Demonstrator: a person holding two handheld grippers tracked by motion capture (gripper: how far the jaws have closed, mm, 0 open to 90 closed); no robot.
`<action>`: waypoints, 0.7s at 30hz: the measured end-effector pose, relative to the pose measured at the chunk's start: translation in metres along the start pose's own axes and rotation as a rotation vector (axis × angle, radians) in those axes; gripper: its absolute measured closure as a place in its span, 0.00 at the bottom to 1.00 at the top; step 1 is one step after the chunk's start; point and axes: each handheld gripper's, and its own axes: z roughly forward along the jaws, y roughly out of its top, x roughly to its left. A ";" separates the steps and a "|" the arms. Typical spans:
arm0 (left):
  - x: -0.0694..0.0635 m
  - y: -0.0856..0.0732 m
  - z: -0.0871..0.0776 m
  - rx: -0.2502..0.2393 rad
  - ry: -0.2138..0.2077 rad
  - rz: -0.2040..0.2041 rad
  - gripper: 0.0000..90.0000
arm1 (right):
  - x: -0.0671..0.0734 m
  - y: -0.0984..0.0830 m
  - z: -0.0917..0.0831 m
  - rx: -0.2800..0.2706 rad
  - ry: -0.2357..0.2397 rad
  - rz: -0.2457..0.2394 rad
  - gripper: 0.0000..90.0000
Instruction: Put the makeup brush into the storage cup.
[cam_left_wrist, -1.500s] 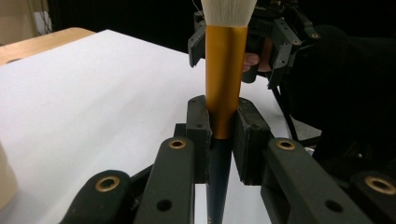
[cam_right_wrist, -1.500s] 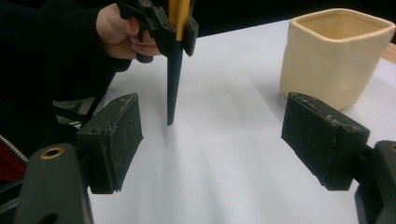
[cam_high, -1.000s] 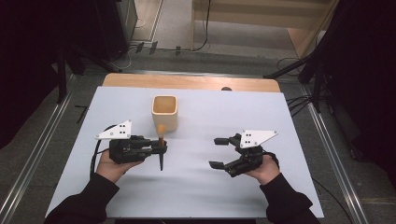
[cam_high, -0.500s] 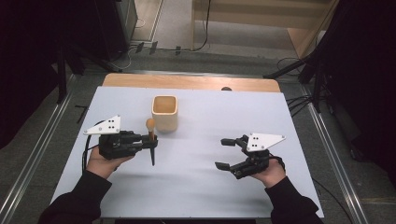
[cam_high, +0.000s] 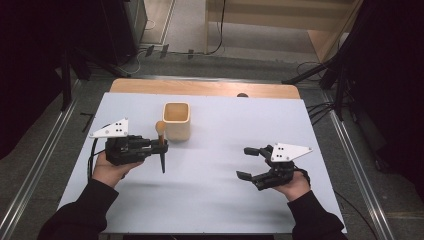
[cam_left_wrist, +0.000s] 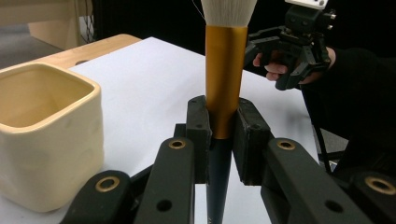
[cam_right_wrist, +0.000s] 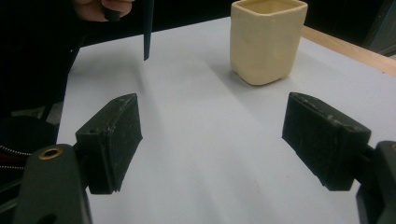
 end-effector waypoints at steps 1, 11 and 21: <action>0.001 0.001 0.000 -0.003 0.002 -0.003 0.88 | 0.000 0.000 0.000 -0.004 -0.003 -0.001 0.24; 0.007 0.023 -0.004 -0.005 0.014 0.011 0.88 | -0.002 -0.001 0.000 -0.003 0.010 0.033 0.24; 0.018 0.045 -0.003 -0.011 0.027 0.012 0.88 | -0.002 -0.001 0.001 -0.007 0.007 0.031 0.24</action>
